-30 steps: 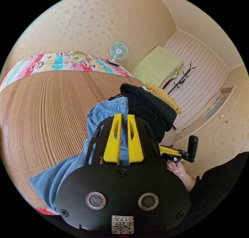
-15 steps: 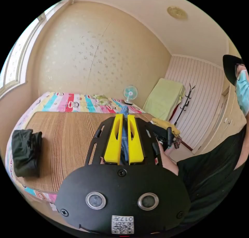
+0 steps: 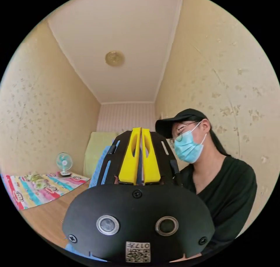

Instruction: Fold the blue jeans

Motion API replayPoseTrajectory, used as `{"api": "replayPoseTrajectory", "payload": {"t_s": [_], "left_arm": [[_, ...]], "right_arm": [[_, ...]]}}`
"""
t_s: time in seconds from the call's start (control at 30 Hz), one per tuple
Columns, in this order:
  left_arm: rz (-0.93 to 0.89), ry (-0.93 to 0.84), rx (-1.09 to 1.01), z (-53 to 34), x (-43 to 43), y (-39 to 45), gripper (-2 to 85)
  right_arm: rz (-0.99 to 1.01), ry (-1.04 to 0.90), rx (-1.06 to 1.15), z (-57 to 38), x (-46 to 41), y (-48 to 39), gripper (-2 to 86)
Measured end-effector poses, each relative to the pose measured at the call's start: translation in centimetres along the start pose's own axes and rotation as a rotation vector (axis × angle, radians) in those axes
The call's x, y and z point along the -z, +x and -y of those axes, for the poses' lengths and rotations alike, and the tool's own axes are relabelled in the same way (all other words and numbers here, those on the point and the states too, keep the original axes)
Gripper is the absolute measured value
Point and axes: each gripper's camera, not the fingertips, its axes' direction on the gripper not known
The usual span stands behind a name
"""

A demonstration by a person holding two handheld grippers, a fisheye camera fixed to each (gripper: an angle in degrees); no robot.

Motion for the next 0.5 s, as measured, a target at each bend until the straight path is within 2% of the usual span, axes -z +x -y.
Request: {"api": "replayPoseTrajectory", "payload": {"t_s": [0.07, 0.13, 0.17, 0.2, 0.23, 0.27, 0.3, 0.33, 0.37, 0.4, 0.43, 0.47, 0.5], "left_arm": [[-0.099, 0.018, 0.066, 1.2, -0.5, -1.0, -0.6], [-0.042, -0.045, 0.114, 1.4, -1.6, -1.9, -0.7], [0.119, -0.114, 0.163, 0.3, -2.3, -2.7, -0.8], [0.341, -0.18, 0.231, -1.6, -2.5, -3.9, -0.9], [0.457, -0.213, 0.263, -2.8, -2.5, -4.6, -0.9], [0.656, -0.282, 0.309, -5.7, -2.0, -6.0, -0.9], [0.809, -0.354, 0.353, -9.1, -1.1, -7.5, -0.9], [0.876, -0.386, 0.393, -11.0, -0.5, -8.2, -0.9], [0.973, -0.425, 0.516, -14.9, 1.3, -9.4, -1.0], [0.998, -0.439, 0.664, -19.0, 3.3, -10.1, -1.0], [0.987, -0.437, 0.732, -21.0, 4.4, -10.2, -1.0], [0.952, -0.417, 0.855, -24.6, 6.3, -9.9, -1.0], [0.932, -0.38, 0.955, -27.6, 8.0, -9.1, -1.0]], "right_arm": [[0.044, 0.004, -0.041, -0.1, -0.8, -0.2, 13.5], [0.076, 0.045, -0.136, -0.3, -1.5, 0.3, 14.1], [0.149, 0.017, -0.201, -0.7, -3.3, 0.8, 14.5], [0.263, -0.104, -0.225, -1.3, -6.7, 0.8, 15.0], [0.287, -0.189, -0.248, -1.9, -8.9, 0.7, 15.3], [0.238, -0.371, -0.303, -4.1, -13.3, 0.5, 15.2], [0.078, -0.52, -0.322, -7.2, -16.9, 0.4, 14.5], [-0.04, -0.57, -0.323, -9.0, -18.3, 0.3, 14.0], [-0.291, -0.661, -0.33, -12.9, -20.6, 0.7, 13.2], [-0.432, -0.807, -0.272, -16.8, -23.0, 1.1, 11.2], [-0.503, -0.785, -0.162, -17.9, -23.3, 0.2, 10.2], [-0.616, -0.738, 0.098, -19.5, -23.7, -2.3, 8.7], [-0.668, -0.773, 0.199, -20.6, -25.0, -3.4, 7.6]]}}
